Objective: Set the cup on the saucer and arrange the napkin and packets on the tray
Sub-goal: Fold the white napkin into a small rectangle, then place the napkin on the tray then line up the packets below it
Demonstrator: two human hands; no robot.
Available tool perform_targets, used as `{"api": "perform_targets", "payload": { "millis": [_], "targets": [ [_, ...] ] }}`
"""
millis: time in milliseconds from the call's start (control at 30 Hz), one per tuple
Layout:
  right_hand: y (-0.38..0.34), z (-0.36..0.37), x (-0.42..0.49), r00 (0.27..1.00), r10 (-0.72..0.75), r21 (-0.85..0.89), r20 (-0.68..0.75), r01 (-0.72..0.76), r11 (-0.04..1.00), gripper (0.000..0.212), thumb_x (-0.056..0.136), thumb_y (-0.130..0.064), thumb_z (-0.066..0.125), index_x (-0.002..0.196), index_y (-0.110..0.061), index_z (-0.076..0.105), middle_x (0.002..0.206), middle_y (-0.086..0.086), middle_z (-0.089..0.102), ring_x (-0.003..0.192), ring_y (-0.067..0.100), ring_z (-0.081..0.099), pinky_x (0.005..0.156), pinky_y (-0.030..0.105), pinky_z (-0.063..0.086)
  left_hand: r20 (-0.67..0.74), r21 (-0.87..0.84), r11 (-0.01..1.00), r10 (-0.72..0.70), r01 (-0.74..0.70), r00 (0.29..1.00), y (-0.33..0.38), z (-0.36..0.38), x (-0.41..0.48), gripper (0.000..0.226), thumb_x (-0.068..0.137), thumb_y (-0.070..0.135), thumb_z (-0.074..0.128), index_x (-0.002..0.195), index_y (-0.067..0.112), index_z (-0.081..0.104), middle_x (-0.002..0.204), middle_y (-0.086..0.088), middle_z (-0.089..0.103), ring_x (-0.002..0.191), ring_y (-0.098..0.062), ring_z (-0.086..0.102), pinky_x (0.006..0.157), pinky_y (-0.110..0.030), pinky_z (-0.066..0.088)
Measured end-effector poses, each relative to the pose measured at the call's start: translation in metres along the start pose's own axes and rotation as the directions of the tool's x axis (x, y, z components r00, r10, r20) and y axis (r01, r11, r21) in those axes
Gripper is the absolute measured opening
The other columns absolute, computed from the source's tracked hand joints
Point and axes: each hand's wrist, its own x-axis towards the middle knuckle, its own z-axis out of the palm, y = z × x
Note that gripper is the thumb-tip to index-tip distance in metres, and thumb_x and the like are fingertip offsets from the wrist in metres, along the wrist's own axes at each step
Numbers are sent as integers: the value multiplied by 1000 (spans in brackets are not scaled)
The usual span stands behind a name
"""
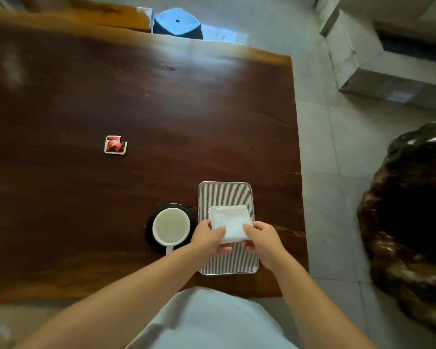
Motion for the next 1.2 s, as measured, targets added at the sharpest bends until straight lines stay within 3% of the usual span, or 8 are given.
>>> {"api": "perform_targets", "payload": {
  "millis": [133,300,400,633,800,900,1067,1200],
  "targets": [
    [-5,-10,18,996,84,30,12,-85,996,25,99,-8,57,122,0,59,109,15,69,84,22,72,65,26,60,-21,-53,995,-81,80,997,5,7,20,32,101,7,53,132,8,48,118,-15,61,88,-25,67,68,-30,60],
    [-17,-4,39,988,156,111,-15,-153,982,40,97,0,58,135,4,50,117,19,66,91,27,73,74,31,63,-82,-50,991,-124,121,989,15,8,49,32,102,5,50,135,1,50,101,-13,62,69,-16,63,58,-22,59],
    [-24,1,55,986,164,90,-35,-161,983,36,95,3,59,131,4,54,110,15,66,95,28,73,84,37,62,-128,-17,992,-129,127,983,21,9,65,29,101,0,50,130,-1,54,113,-17,61,72,-18,66,58,-22,59],
    [-32,7,82,987,143,2,-68,-143,990,15,92,3,64,99,-9,69,106,10,70,96,21,69,87,36,61,-228,15,995,-92,98,969,29,11,95,30,89,-4,65,117,3,69,108,-11,72,98,-27,72,89,-42,61],
    [-38,6,87,988,143,9,-59,-142,990,32,95,2,58,127,-1,59,93,0,62,105,26,65,89,38,59,-211,116,991,-37,63,977,35,8,108,27,86,-4,66,108,11,72,105,-11,75,95,-26,74,89,-44,61],
    [-34,7,94,984,151,-25,-90,-154,988,39,95,-1,57,134,-6,56,118,9,63,107,26,65,83,36,60,-181,221,972,-37,77,983,34,4,111,19,85,-2,64,97,13,68,109,-15,72,97,-30,72,90,-48,60],
    [-41,18,100,974,51,-176,-219,-91,980,18,91,-12,58,105,-23,65,110,5,69,96,22,67,86,44,60,-203,260,964,2,52,979,52,-3,99,54,89,-2,60,141,3,47,127,-13,56,102,-32,71,93,-46,59],
    [-66,48,102,983,-51,-272,-174,2,962,16,89,-14,57,94,-28,64,106,3,70,94,21,68,85,47,60,-186,167,986,18,13,982,73,-27,85,45,91,-3,57,135,5,50,119,-15,60,91,-31,74,88,-47,61]
  ]
}}
